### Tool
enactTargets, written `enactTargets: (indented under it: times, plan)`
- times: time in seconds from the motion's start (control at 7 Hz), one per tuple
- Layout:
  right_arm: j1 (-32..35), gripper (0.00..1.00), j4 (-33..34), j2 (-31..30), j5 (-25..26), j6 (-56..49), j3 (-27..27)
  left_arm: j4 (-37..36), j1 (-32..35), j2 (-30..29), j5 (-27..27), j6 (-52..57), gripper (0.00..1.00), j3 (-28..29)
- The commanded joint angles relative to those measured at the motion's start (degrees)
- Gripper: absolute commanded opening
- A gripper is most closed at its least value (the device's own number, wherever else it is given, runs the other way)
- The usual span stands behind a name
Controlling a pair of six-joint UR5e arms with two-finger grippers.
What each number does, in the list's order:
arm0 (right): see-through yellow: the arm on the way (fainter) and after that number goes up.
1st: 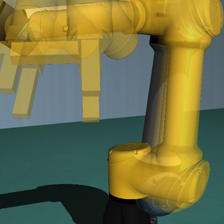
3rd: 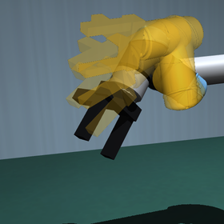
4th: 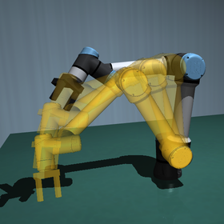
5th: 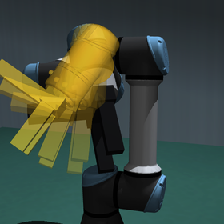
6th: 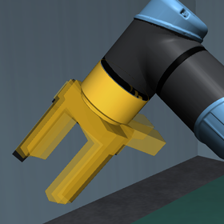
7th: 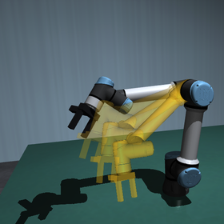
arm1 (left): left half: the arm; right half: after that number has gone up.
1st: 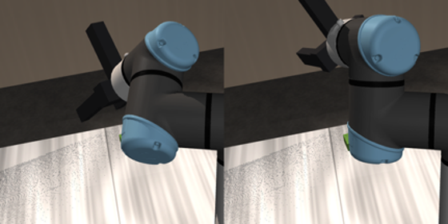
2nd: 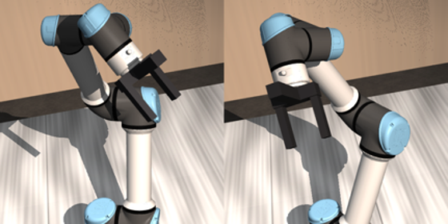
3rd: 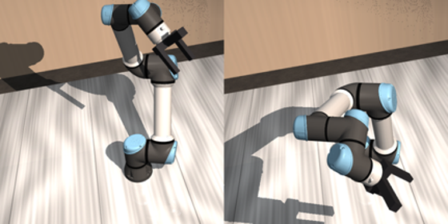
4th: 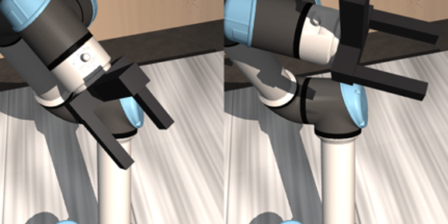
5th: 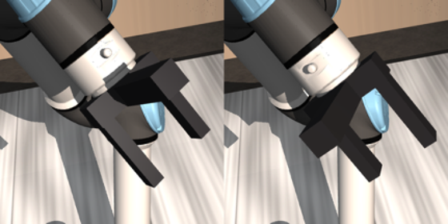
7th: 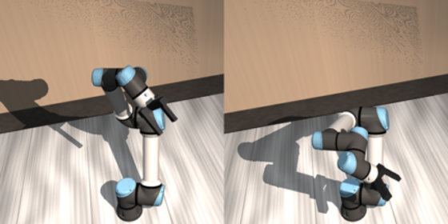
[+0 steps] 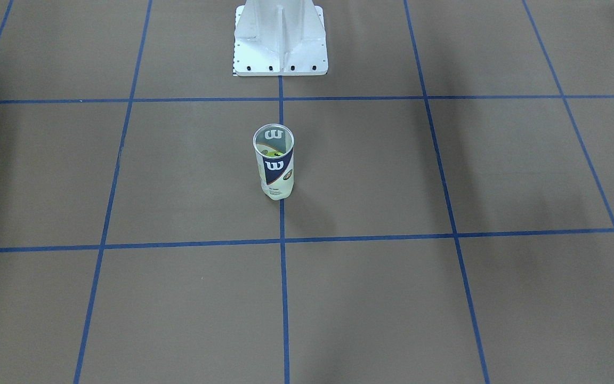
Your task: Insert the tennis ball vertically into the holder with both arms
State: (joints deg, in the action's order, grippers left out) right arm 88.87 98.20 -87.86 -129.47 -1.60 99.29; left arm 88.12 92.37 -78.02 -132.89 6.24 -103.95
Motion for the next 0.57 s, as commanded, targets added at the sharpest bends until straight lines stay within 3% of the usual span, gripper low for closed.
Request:
enactTargets:
  times: [0.0,0.43]
  plan:
    - [-0.01,1.0,-0.03,-0.03,0.0,0.01,-0.15,0.3,-0.08,0.41,0.09,0.35,1.0,-0.81]
    - [-0.01,1.0,-0.03,0.06,-0.17,0.1,-0.15,0.12,0.09,0.24,-0.6,0.0,1.0,-0.37]
